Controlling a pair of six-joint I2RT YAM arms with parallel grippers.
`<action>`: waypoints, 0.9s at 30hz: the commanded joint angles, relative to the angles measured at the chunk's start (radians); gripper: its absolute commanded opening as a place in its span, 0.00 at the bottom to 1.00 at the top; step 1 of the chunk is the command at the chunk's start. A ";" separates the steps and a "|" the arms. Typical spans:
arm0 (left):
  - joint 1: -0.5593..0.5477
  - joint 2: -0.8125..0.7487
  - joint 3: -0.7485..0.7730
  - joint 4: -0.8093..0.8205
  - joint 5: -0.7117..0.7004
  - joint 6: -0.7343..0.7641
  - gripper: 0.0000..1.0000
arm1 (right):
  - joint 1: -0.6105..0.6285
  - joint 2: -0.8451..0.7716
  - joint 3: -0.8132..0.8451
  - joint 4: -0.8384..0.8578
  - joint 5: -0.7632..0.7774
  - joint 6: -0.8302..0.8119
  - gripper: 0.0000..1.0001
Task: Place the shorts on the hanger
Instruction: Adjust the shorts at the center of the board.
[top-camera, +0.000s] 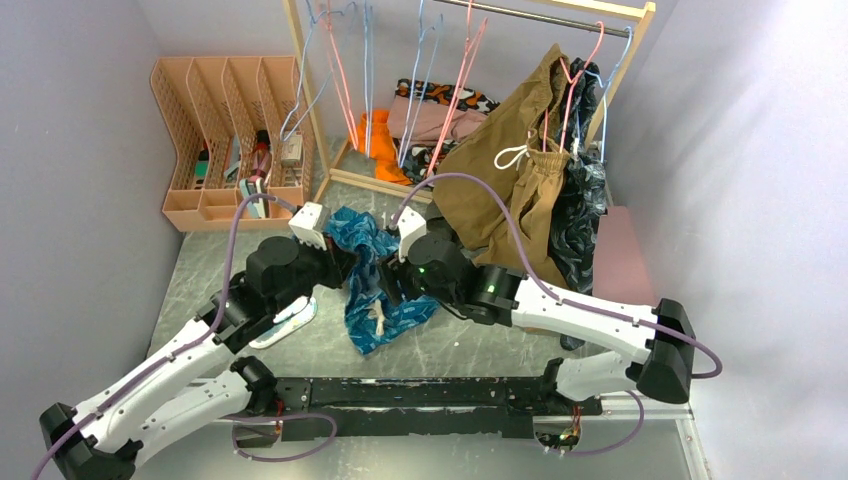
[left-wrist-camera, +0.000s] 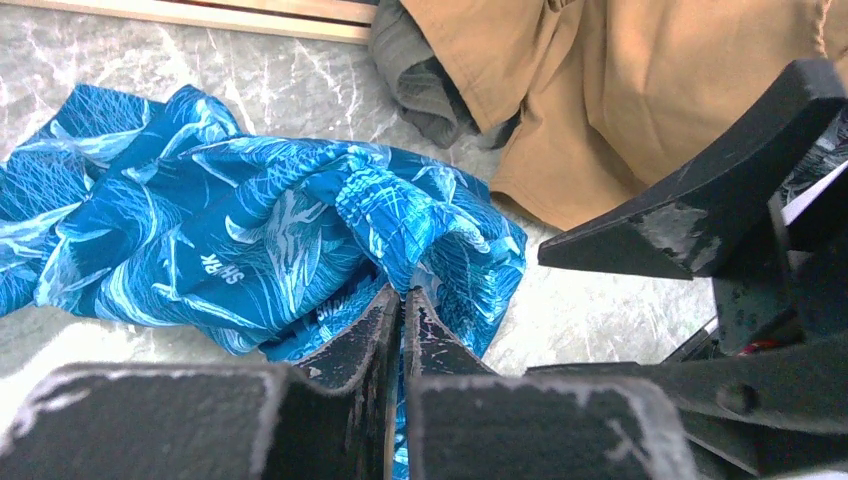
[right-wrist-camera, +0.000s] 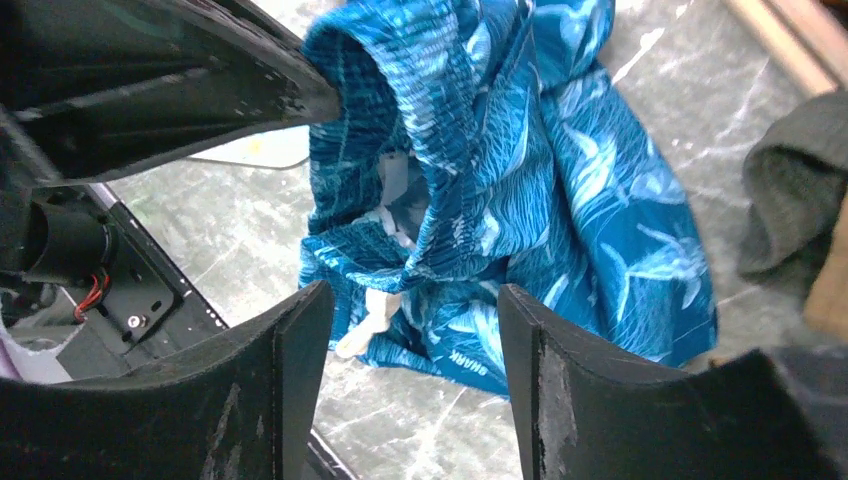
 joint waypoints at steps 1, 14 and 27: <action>-0.004 0.008 0.047 -0.001 0.014 0.040 0.07 | 0.010 -0.027 0.064 0.002 -0.024 -0.151 0.66; -0.003 -0.014 0.049 -0.014 0.030 0.029 0.07 | 0.000 0.102 0.116 0.219 0.080 -0.265 0.53; -0.004 -0.031 0.045 -0.026 0.037 0.032 0.07 | -0.028 0.184 0.152 0.294 0.069 -0.297 0.40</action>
